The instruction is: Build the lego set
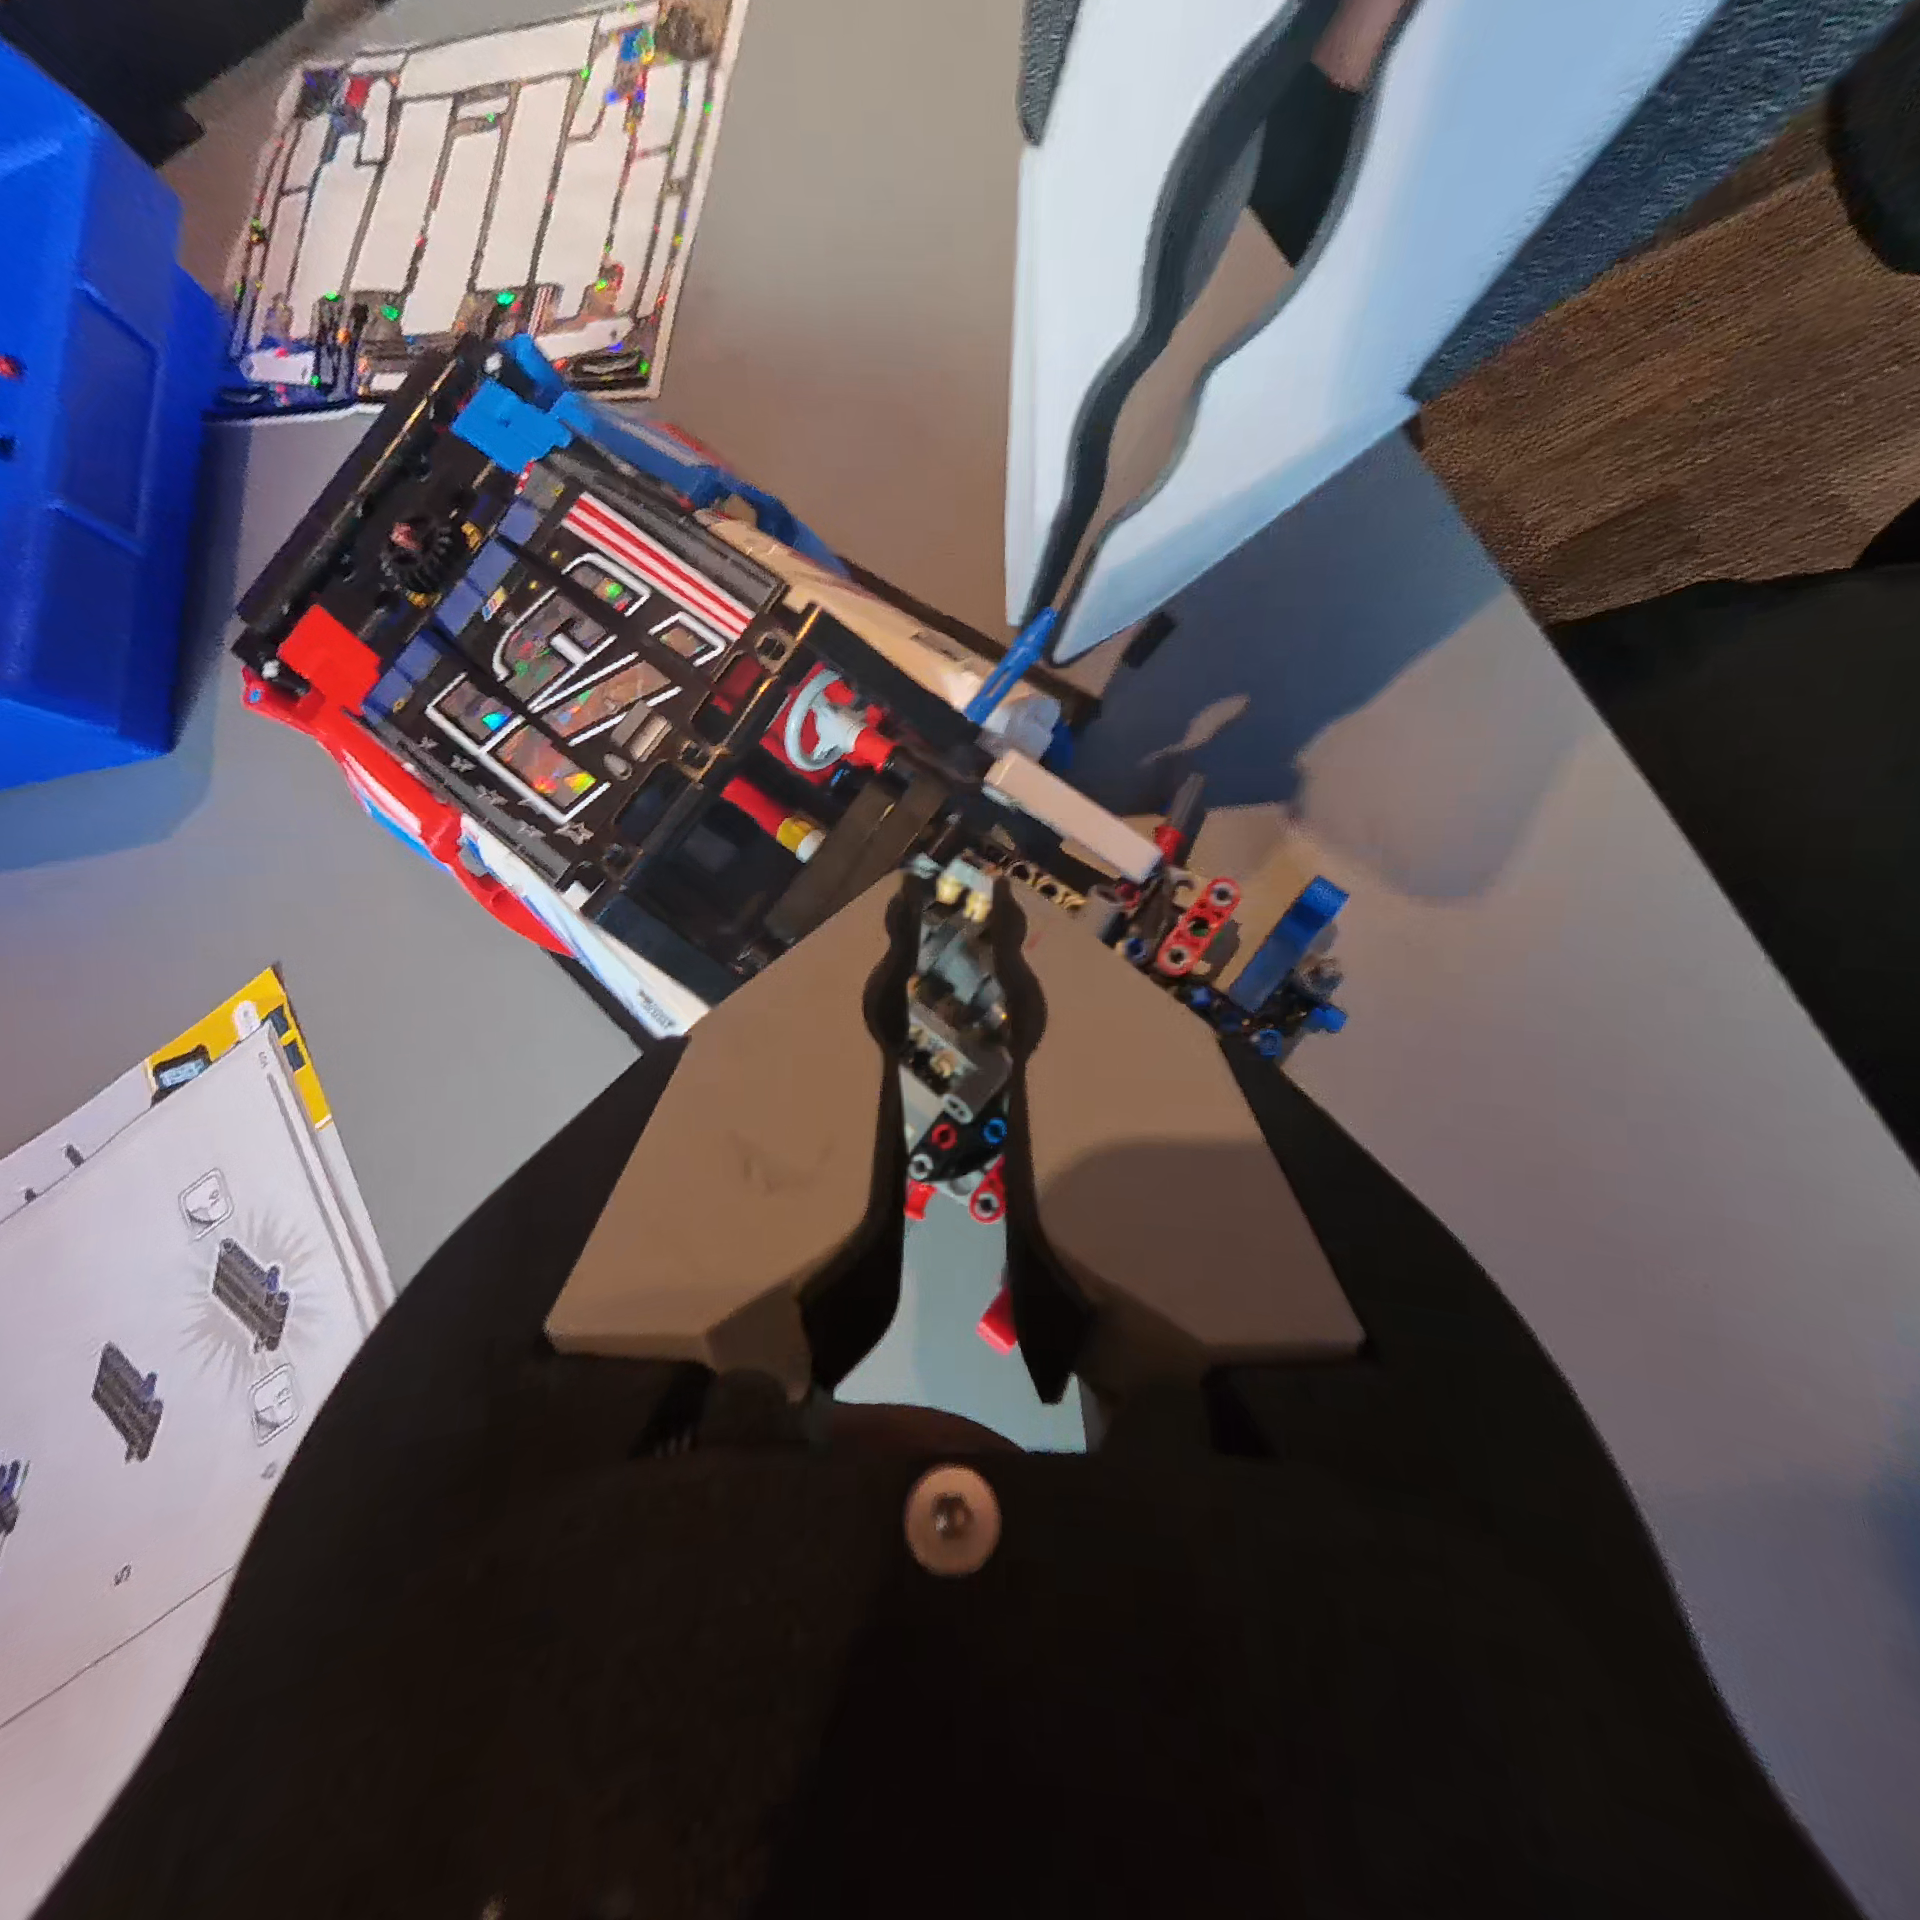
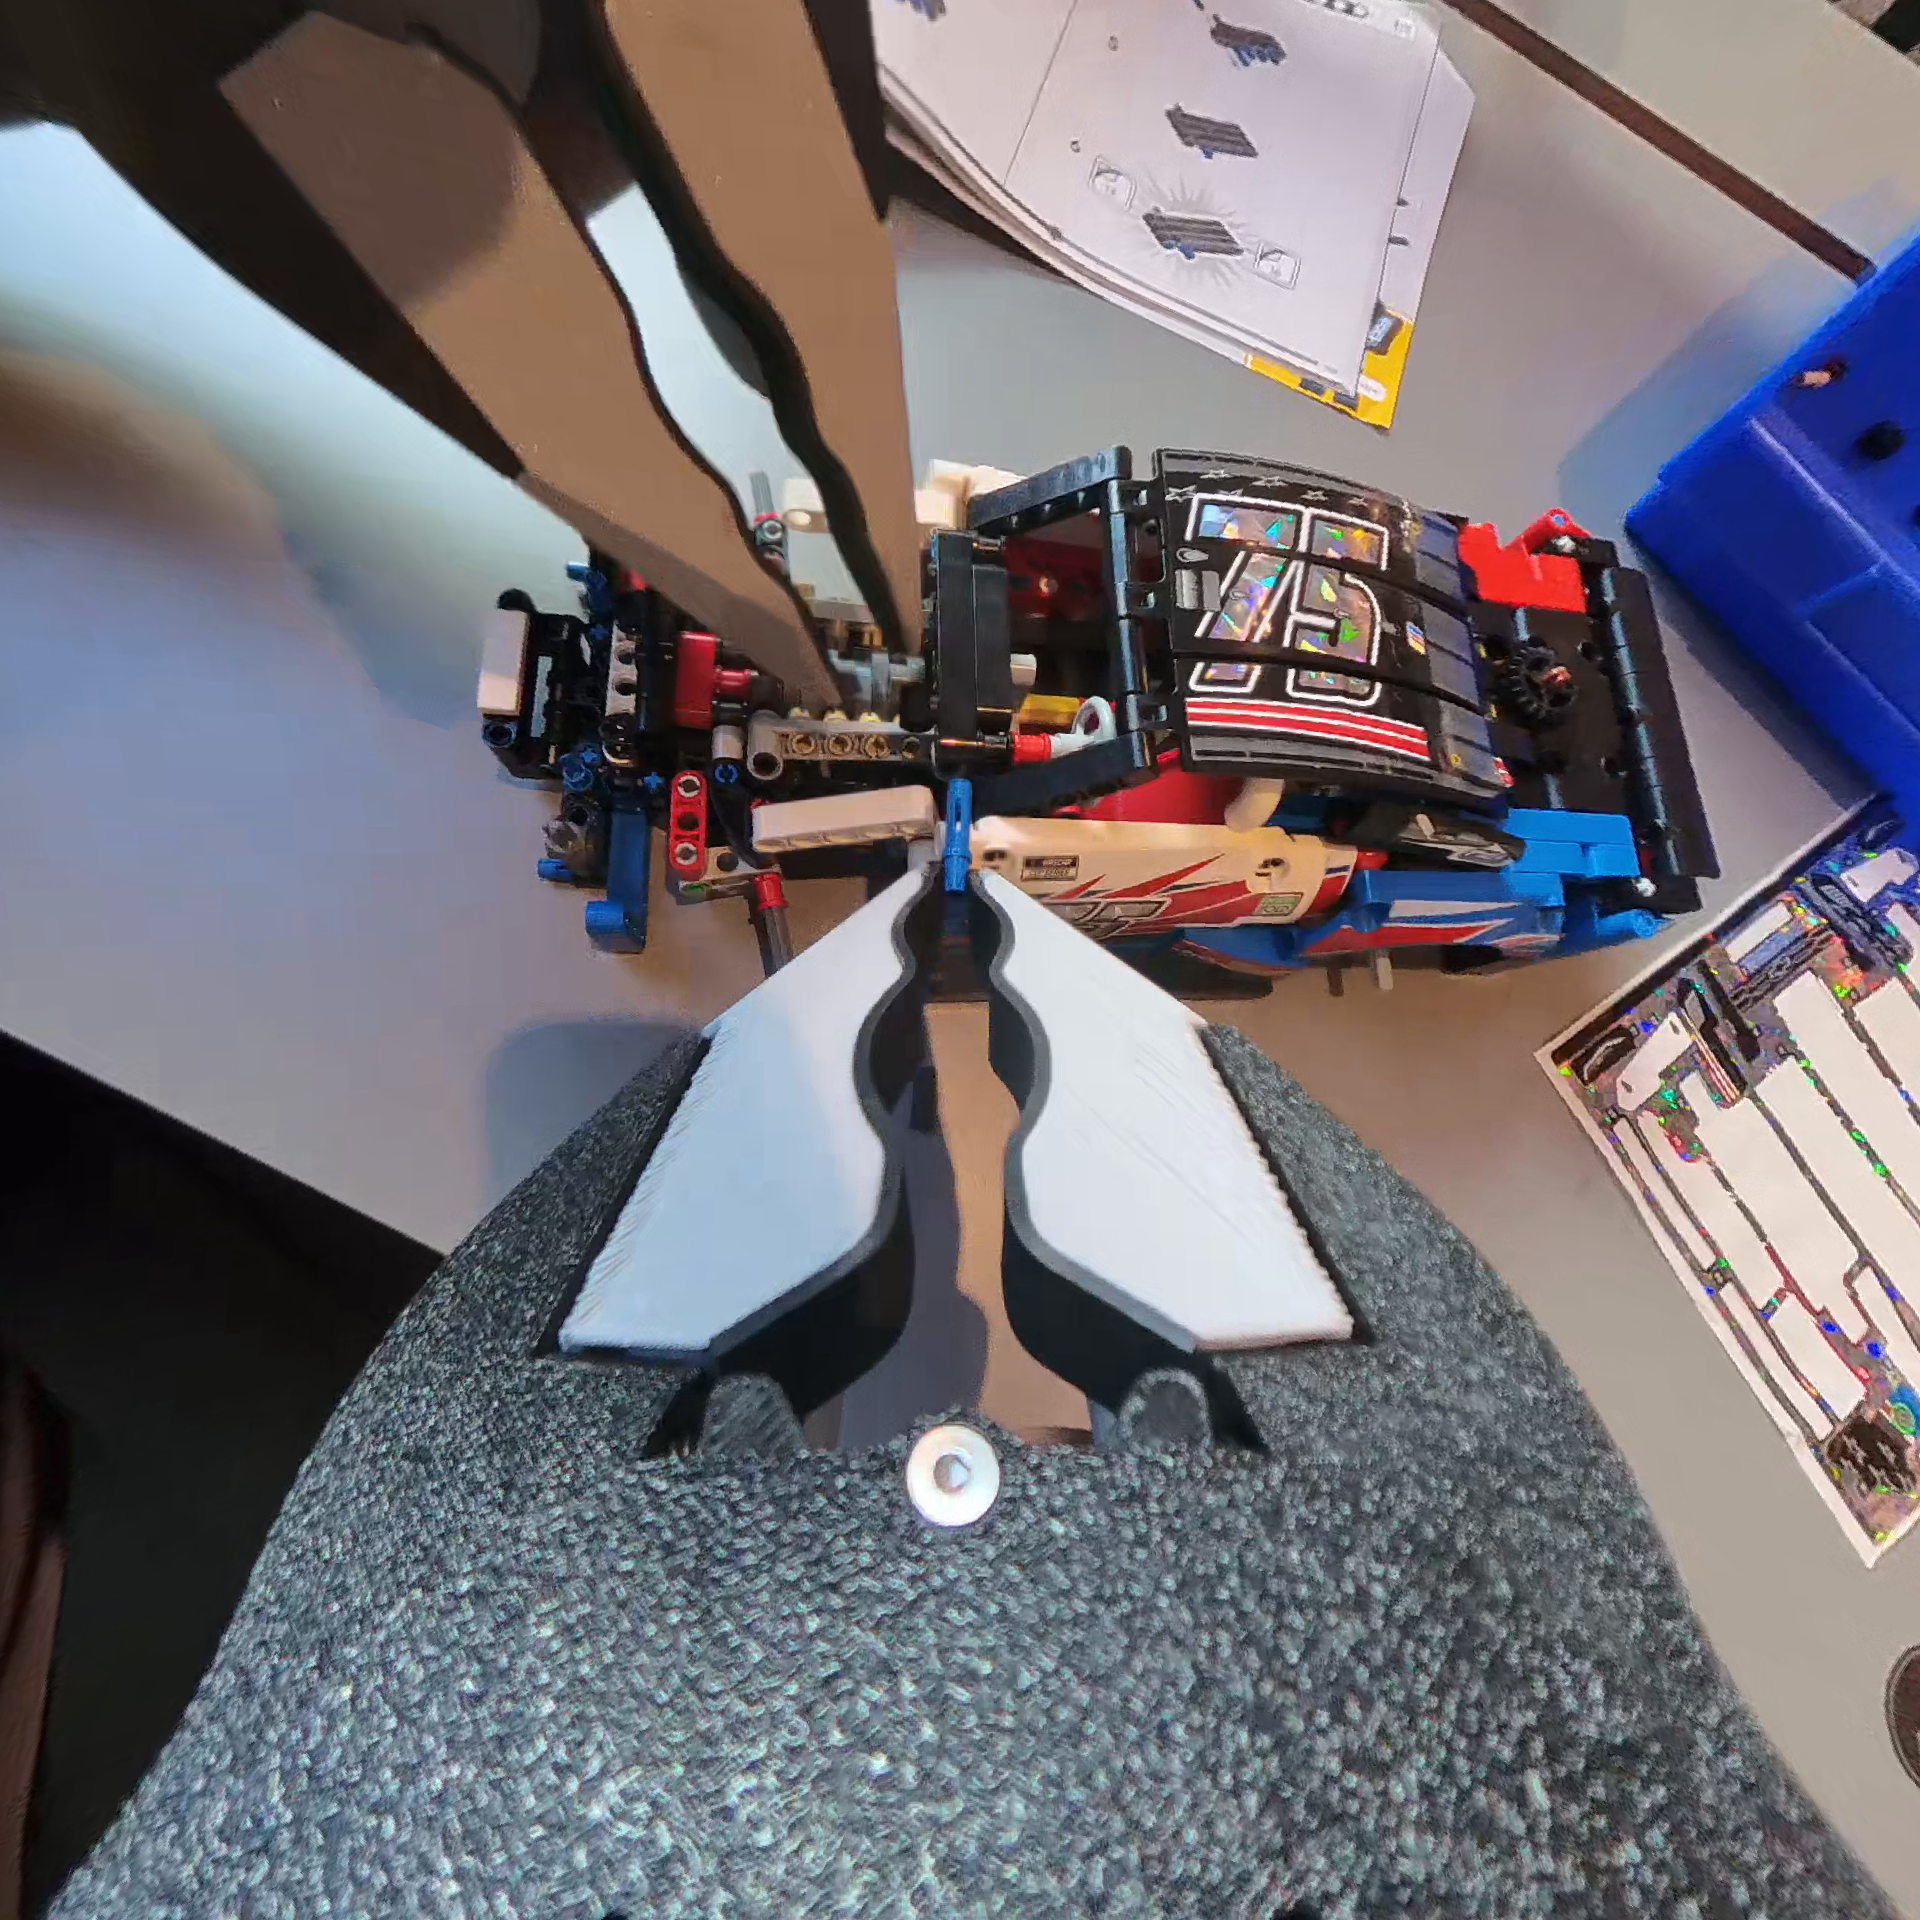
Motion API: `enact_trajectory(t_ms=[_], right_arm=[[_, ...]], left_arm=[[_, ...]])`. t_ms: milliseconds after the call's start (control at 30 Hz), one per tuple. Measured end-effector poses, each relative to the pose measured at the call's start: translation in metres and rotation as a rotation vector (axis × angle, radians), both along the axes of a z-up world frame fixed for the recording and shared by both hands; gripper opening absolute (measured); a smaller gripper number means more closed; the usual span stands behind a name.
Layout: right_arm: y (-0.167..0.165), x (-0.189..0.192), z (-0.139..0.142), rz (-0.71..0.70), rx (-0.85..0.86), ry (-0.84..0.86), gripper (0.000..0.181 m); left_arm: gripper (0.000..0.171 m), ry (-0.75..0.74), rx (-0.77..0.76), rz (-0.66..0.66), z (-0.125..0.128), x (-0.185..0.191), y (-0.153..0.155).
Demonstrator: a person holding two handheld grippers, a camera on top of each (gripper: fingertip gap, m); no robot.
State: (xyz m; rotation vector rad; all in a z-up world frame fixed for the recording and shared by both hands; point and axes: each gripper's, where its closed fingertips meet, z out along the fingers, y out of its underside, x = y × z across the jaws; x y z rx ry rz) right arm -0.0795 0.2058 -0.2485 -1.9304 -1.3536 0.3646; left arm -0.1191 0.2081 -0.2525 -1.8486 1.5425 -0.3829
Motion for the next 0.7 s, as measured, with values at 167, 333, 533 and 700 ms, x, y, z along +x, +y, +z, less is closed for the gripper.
enact_trajectory(t_ms=[167, 333, 533, 700], right_arm=[[-0.002, -0.005, -0.001, 0.011, -0.001, 0.016, 0.004], [0.008, 0.002, 0.003, -0.02, -0.007, 0.063, 0.004], [0.011, 0.007, 0.001, -0.027, -0.031, 0.082, 0.005], [0.011, 0.008, 0.0, -0.016, -0.015, 0.073, 0.004]], left_arm=[[0.006, -0.039, -0.015, -0.019, 0.0, 0.013, -0.007], [0.0, -0.063, 0.009, -0.047, 0.001, 0.029, -0.016], [0.0, -0.011, -0.015, -0.01, -0.017, 0.035, -0.016], [0.0, 0.097, 0.053, -0.049, -0.034, 0.034, -0.02]])
